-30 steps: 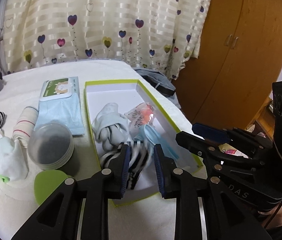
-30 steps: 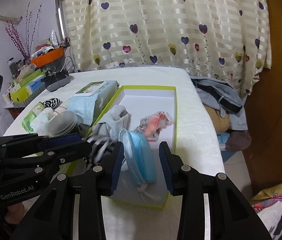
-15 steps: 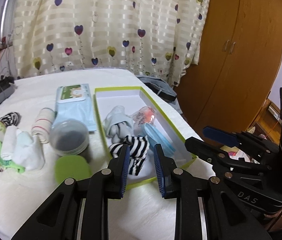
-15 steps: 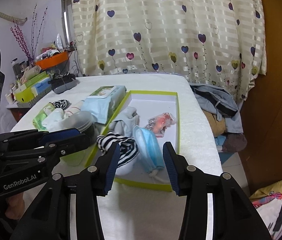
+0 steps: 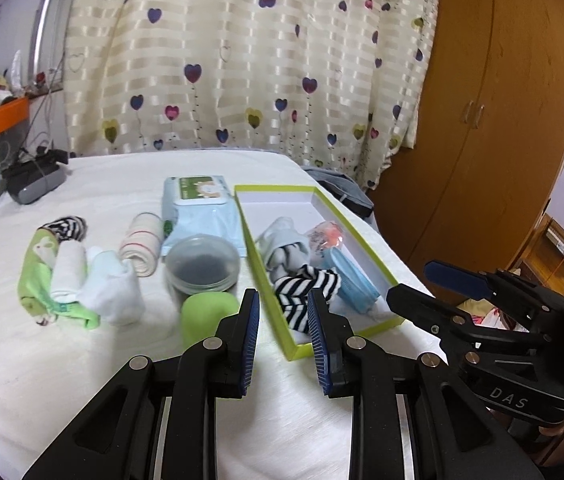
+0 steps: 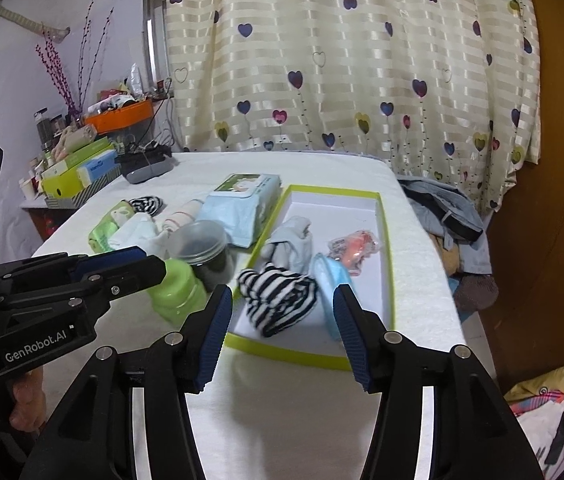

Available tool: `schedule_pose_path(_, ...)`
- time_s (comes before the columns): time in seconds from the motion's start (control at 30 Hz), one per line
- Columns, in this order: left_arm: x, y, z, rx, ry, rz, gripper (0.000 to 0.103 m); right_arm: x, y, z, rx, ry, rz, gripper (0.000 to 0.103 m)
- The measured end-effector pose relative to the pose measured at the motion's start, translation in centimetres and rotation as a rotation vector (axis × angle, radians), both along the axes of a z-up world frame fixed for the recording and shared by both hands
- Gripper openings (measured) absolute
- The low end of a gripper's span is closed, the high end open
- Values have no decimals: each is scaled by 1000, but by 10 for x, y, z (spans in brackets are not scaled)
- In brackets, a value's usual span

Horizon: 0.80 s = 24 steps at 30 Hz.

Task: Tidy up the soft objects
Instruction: 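Open both grippers to release the cloth and mask, then withdraw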

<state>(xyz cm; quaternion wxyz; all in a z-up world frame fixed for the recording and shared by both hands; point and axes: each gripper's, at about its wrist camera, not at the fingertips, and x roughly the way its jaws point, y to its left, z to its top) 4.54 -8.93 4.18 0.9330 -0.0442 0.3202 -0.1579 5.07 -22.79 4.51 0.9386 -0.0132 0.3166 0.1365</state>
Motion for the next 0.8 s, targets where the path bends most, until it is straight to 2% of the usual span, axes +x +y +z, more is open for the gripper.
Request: schedule_pose_path(0.8,3,67,1,-34,-5,115,23,9,64,11,-43,9,92,54)
